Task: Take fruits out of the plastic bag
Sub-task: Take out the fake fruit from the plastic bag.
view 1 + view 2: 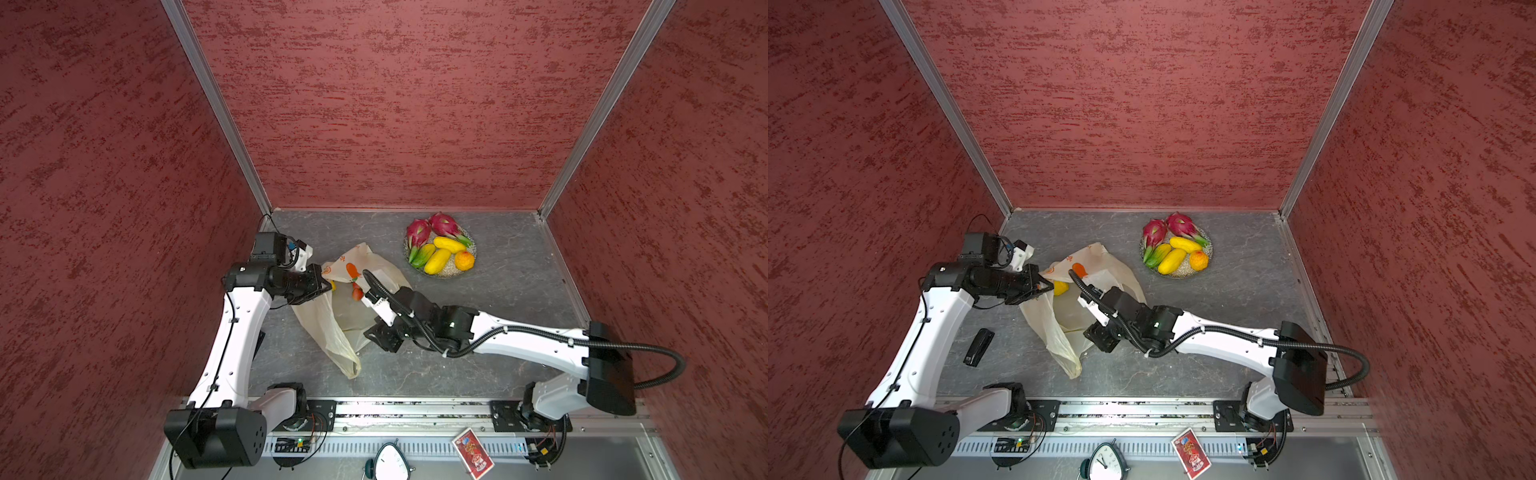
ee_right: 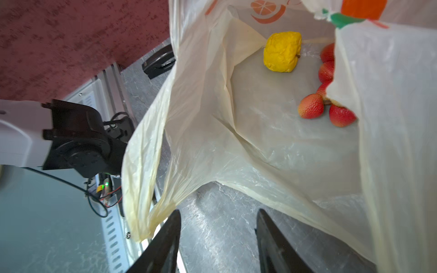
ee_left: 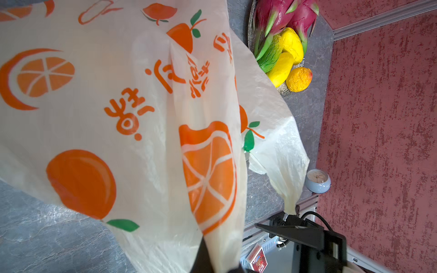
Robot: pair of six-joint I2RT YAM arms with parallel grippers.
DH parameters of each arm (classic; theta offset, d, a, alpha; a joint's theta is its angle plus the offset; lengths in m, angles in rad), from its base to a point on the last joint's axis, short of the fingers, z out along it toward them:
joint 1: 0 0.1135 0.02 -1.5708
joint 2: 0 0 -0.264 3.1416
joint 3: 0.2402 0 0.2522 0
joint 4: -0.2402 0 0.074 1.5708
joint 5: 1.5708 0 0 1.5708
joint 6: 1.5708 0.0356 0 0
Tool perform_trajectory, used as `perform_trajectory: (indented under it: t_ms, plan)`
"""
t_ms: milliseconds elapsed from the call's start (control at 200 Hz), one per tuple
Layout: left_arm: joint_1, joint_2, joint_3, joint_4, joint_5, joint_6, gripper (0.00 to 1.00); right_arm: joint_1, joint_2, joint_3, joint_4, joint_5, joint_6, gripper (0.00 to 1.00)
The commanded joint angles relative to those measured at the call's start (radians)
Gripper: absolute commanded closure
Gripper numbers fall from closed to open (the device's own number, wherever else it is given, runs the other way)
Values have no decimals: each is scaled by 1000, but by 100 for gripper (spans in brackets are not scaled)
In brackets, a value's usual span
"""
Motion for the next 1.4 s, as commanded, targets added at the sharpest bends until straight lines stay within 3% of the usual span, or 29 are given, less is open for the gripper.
perform_trajectory:
  t_ms: [0, 225, 421, 631, 867, 1393]
  plan:
    - [-13, 7, 33, -21, 16, 19, 95, 5, 60, 51, 18, 116, -114, 48]
    - [-28, 26, 72, -43, 3, 33, 94, 4, 306, 210, -44, 159, -207, 48]
    - [-44, 56, 116, -48, 3, 36, 94, -3, 446, 333, -1, 104, -130, 45]
    - [-73, 77, 125, -61, -22, 49, 94, -44, 593, 441, 122, 78, -46, 18]
    - [-96, 81, 132, -104, -54, 75, 93, -97, 761, 599, 191, 198, -19, 2]
    - [-165, 70, 147, -166, -85, 86, 93, -139, 1125, 1086, 140, 218, 23, 4]
